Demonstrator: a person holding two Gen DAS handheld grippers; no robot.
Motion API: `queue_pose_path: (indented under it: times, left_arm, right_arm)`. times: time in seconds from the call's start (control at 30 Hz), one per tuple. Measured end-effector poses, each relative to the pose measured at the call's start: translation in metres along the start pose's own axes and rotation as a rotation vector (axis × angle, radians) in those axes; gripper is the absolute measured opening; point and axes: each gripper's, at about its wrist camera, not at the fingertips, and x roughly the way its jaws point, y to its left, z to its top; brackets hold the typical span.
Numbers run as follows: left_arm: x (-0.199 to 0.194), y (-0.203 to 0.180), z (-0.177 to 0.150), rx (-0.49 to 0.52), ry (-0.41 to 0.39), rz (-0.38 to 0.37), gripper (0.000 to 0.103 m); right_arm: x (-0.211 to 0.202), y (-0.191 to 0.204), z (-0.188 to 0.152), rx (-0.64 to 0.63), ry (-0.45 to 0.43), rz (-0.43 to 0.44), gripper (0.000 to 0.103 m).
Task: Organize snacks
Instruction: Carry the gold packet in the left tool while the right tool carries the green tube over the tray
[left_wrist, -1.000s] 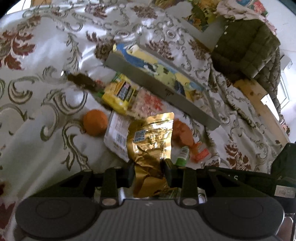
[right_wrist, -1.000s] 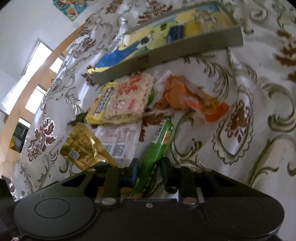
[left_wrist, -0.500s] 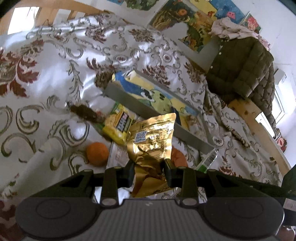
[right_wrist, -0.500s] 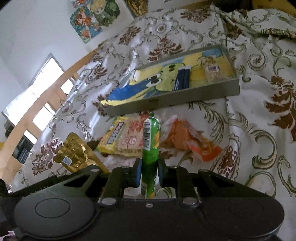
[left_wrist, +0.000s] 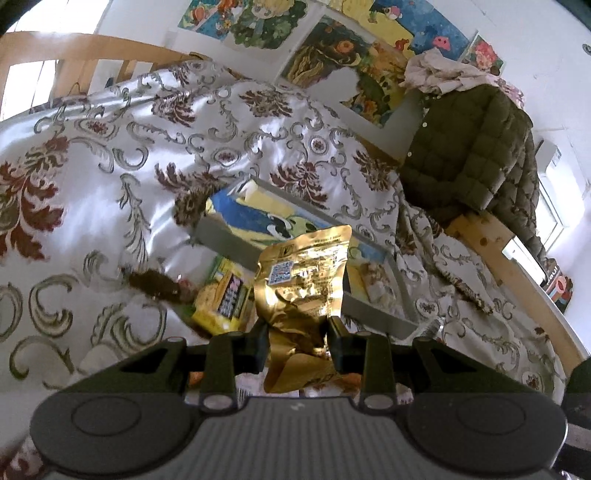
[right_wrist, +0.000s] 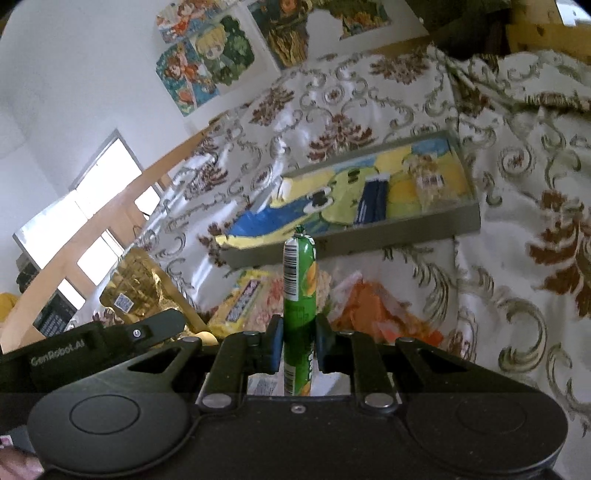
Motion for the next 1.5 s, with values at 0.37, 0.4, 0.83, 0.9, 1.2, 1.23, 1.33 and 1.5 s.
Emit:
queue_pose_path:
  times: [0.37,0.4,0.83,0.9,1.2,1.23,1.33,1.5]
  left_arm:
    - [0.051,-0.023,0.056,-0.022,-0.057,-0.044,0.037]
    - [0.059,-0.025,0.061,-0.016,-0.06,-0.046,0.037]
    - [0.188,-0.042,0.095,0.015,0.062,-0.043,0.037]
    - [0.202,-0.043,0.094,0.015,0.098,-0.037,0.037]
    - [0.234,-0.031,0.092,0.006,0.251,-0.029,0.037]
    - [0.237,-0.029,0.092,0.0,0.27,-0.026,0.037]
    - [0.244,-0.024,0.094,-0.02,0.317,0.006,0.037]
    - [0.253,-0.019,0.096,-0.042,0.362,0.026,0.037]
  right_arm:
    - [0.003,-0.007,0.063,-0.027,-0.178,0.007,0.019]
    - [0.006,-0.01,0.071,-0.024,-0.194,0.005,0.019]
    - [0.077,-0.073,0.155,0.035,-0.238,-0.113,0.019]
    - [0.092,-0.081,0.158,0.038,-0.184,-0.138,0.019]
    - [0.13,-0.091,0.136,0.044,-0.061,-0.182,0.019]
    - [0.131,-0.092,0.137,0.052,-0.059,-0.179,0.019]
    - [0.138,-0.093,0.14,0.073,-0.053,-0.169,0.019]
    - [0.151,-0.095,0.142,0.072,-0.058,-0.155,0.02]
